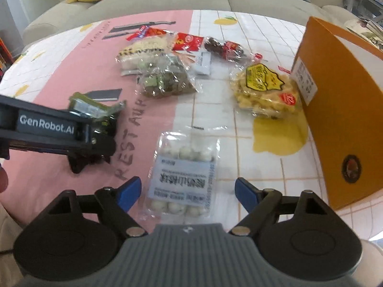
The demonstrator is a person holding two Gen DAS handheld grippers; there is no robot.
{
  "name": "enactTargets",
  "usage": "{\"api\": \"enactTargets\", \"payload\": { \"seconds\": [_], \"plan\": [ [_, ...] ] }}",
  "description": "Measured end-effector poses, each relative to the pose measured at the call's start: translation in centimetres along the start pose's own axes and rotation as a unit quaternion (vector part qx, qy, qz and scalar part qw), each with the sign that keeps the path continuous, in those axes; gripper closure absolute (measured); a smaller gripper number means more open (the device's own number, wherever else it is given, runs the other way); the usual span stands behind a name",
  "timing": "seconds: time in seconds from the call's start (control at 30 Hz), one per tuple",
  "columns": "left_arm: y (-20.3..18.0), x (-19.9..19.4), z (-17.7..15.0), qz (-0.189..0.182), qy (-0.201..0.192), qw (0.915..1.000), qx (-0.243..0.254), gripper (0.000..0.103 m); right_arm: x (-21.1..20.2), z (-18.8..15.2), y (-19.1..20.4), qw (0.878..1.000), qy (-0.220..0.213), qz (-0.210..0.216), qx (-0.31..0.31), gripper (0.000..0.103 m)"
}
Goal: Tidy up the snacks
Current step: 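Grasp the green seaweed pack with the left tool while the right tool grasps the white milk-ball pack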
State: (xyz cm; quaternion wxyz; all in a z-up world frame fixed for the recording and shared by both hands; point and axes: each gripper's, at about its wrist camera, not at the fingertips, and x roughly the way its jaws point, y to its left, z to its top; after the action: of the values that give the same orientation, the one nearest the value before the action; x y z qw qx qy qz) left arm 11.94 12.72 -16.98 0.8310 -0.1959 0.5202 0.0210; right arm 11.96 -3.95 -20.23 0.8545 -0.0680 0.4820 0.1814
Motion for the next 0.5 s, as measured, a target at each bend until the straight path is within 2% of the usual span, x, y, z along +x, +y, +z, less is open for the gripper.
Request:
{"api": "enactTargets", "payload": {
  "seconds": [0.17, 0.33, 0.4, 0.47, 0.5],
  "plan": [
    [0.2, 0.3, 0.0, 0.0, -0.011, 0.9998, -0.017, 0.03, 0.5, -0.3, 0.9, 1.0, -0.001, -0.006, -0.021, 0.021],
    [-0.4, 0.5, 0.0, 0.006, -0.021, 0.9998, -0.001, 0.037, 0.5, -0.3, 1.2, 0.999, -0.014, -0.009, -0.038, 0.033],
    [-0.8, 0.6, 0.0, 0.01, -0.024, 0.9996, 0.009, 0.038, 0.4, -0.2, 1.2, 0.999, -0.021, -0.011, -0.038, 0.043],
    [-1.1, 0.5, -0.1, 0.01, -0.031, 0.9994, 0.014, 0.04, 0.4, -0.2, 1.1, 0.999, -0.023, -0.008, -0.04, 0.044],
    [-1.1, 0.4, -0.2, 0.007, -0.036, 0.9993, 0.012, 0.046, 0.4, -0.1, 1.1, 0.999, -0.025, -0.006, -0.04, 0.045]
  ]
}}
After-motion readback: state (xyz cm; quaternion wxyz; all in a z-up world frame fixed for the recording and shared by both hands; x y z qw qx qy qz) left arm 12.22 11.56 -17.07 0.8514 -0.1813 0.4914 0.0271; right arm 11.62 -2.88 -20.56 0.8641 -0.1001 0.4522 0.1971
